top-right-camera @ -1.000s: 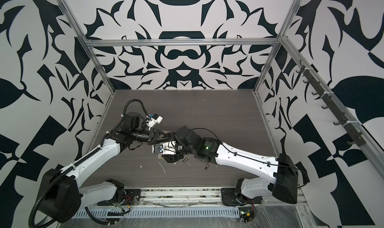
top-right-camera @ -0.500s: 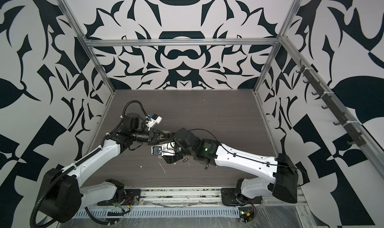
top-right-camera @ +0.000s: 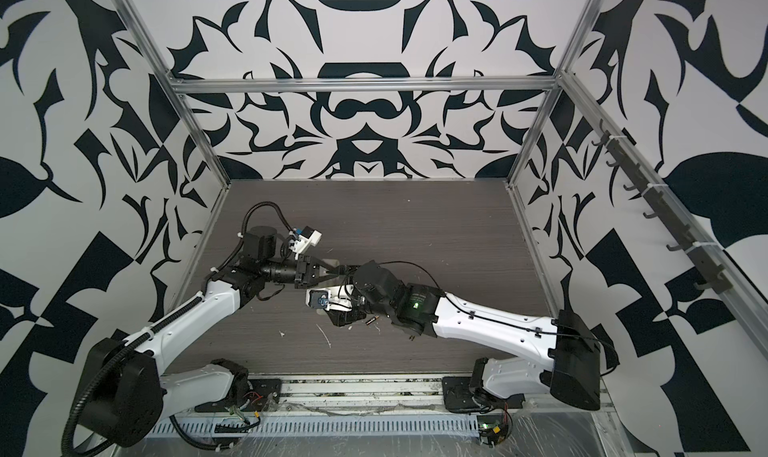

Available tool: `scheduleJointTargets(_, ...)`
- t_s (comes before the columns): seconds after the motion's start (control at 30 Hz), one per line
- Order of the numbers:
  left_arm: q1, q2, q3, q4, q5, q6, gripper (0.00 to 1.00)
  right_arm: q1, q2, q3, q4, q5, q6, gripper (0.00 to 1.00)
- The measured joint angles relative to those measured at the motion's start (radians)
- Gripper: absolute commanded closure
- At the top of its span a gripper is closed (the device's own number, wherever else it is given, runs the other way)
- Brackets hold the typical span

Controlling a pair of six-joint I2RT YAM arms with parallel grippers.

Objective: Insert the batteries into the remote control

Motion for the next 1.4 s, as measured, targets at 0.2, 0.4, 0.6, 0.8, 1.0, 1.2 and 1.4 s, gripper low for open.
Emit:
scheduleJointTargets(0.2, 0.01, 0.0, 0.0, 0.013, -0.003, -0.005, 1.0, 0.002, 0.0, -0.011, 0.029, 0.025, 0.003, 0.16)
scheduleJointTargets(0.4, 0.025, 0.0, 0.0, 0.017, -0.006, -0.008, 1.0, 0.005, 0.0, -0.029, 0.072, 0.05, 0.003, 0.16)
scheduleJointTargets(0.6, 0.042, 0.0, 0.0, 0.021, -0.007, -0.017, 1.0, 0.007, 0.0, -0.045, 0.109, 0.073, 0.011, 0.16)
scheduleJointTargets(0.8, 0.054, 0.0, 0.0, 0.022, -0.01, -0.024, 1.0, 0.008, 0.0, -0.06, 0.143, 0.088, 0.034, 0.17)
scheduleJointTargets(1.0, 0.061, 0.0, 0.0, 0.023, -0.011, -0.028, 1.0, 0.013, -0.002, -0.076, 0.175, 0.106, 0.049, 0.17)
scheduleJointTargets(1.2, 0.065, 0.0, -0.001, 0.023, -0.011, -0.029, 1.0, 0.019, -0.002, -0.088, 0.2, 0.122, 0.054, 0.18)
scheduleJointTargets(1.4, 0.065, 0.0, -0.008, 0.024, -0.01, -0.039, 1.0, 0.028, -0.012, -0.114, 0.232, 0.141, 0.056, 0.18)
